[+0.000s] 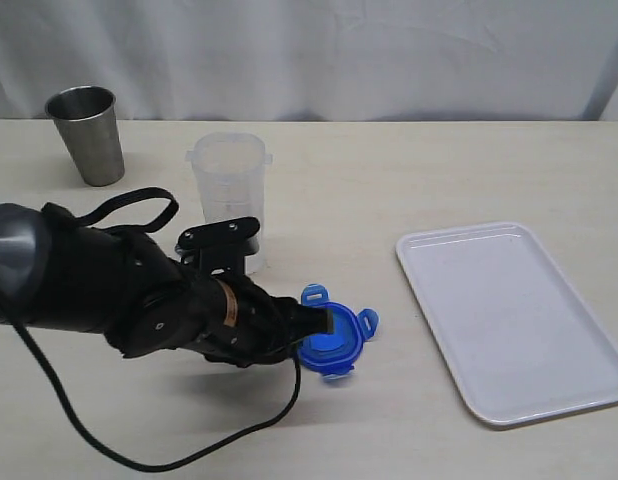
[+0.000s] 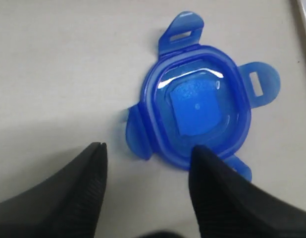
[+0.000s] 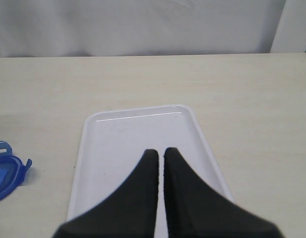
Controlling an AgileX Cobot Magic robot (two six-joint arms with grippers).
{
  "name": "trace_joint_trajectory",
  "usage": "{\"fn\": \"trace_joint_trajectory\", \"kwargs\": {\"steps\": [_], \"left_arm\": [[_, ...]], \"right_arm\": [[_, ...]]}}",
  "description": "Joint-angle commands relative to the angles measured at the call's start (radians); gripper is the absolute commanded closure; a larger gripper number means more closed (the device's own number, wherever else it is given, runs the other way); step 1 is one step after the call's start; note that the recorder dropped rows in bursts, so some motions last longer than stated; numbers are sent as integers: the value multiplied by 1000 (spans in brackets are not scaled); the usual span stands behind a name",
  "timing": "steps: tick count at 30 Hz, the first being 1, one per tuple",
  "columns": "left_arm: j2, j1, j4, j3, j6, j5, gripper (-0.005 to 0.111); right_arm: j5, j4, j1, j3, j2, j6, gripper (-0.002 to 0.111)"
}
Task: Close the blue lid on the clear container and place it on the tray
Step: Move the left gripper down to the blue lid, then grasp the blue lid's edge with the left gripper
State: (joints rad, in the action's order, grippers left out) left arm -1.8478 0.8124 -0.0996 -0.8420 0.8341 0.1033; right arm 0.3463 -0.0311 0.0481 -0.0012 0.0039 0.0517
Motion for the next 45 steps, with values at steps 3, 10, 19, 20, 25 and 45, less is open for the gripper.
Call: {"fn": "trace_joint_trajectory", "kwargs": {"steps": [3,10,19,20,25,45], "left_arm": [[-27,2,15,-48,11,44,53],[-56,0,43,-48,11,0,53],[-107,0,60,-48,11,-39,53],[-109,-5,60,-48,11,-45,54],[-111,-14,60,-48,11,-59,72],[-92,-14,21,-48,-22,-9,107]], "right_arm": [[-2,0,1,1,-4,1,104],[-2,0,1,1,-4,1,104],[-2,0,1,1,-4,1,104],[-2,0,1,1,-4,1,104],[-2,0,1,1,-4,1,104],[-2,0,1,1,-4,1,104]]}}
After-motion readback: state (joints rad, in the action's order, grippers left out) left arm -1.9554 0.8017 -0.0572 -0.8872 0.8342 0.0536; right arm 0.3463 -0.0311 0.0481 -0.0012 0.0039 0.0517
